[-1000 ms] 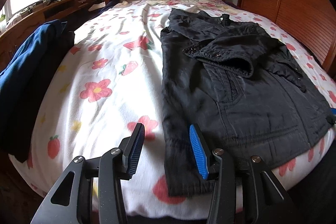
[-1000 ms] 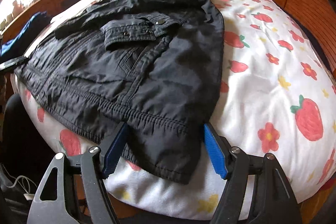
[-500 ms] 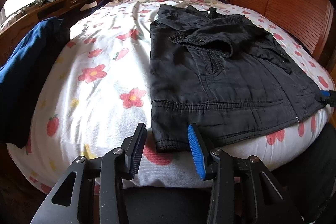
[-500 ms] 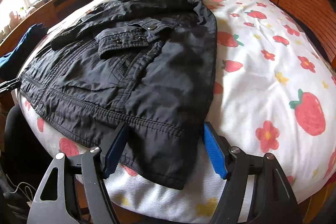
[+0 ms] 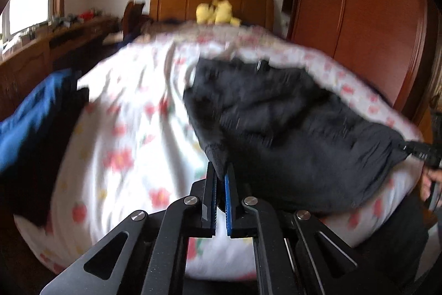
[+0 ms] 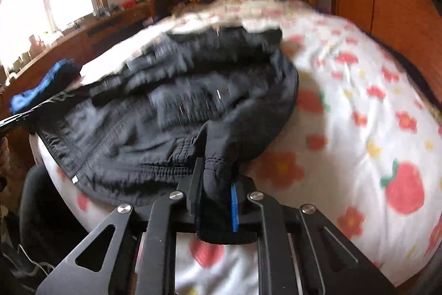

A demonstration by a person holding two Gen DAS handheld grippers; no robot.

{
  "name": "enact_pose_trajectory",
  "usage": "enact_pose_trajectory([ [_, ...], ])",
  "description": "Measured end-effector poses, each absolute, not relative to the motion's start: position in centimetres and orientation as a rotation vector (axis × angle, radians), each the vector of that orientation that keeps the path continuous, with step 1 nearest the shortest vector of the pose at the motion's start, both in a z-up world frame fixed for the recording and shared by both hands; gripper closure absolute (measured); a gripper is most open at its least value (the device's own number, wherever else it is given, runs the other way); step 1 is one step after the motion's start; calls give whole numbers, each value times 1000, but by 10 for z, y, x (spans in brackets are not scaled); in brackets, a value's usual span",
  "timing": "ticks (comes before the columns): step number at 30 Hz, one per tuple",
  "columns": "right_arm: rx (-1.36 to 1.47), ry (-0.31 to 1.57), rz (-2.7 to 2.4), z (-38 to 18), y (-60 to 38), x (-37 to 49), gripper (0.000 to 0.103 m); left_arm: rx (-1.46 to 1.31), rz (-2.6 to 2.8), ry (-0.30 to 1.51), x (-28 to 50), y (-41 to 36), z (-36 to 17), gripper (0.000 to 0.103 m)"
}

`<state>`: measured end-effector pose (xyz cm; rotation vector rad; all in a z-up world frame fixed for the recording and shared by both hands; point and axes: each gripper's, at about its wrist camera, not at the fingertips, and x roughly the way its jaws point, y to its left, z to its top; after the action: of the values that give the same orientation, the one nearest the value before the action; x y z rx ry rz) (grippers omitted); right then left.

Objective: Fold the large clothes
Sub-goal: 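Grasp the hem with the left tool while the right tool grasps the hem too, then lift the hem with both tools and fold it toward the collar, releasing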

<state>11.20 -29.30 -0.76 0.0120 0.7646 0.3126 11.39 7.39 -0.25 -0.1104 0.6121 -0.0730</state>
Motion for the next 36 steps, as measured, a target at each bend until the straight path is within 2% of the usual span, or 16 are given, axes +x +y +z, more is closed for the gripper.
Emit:
enact_pose_trajectory([
  [7,14,578,336,79,-283,123,90,-106,-120,414,118,51,98,99],
  [14,16,400,365,174,-282,105,91,-101,-134,269,88,50,181,99],
  [20,-9,274,387,239,-285,65,91,-82,-137,163,39,52,231,99],
  [24,-16,199,387,264,-293,33,91,-71,-141,109,9,54,246,99],
  [29,-72,251,361,240,-292,40,91,-63,-128,167,26,54,218,99],
  [36,-85,494,309,118,-295,110,91,-92,-65,367,100,54,137,99],
])
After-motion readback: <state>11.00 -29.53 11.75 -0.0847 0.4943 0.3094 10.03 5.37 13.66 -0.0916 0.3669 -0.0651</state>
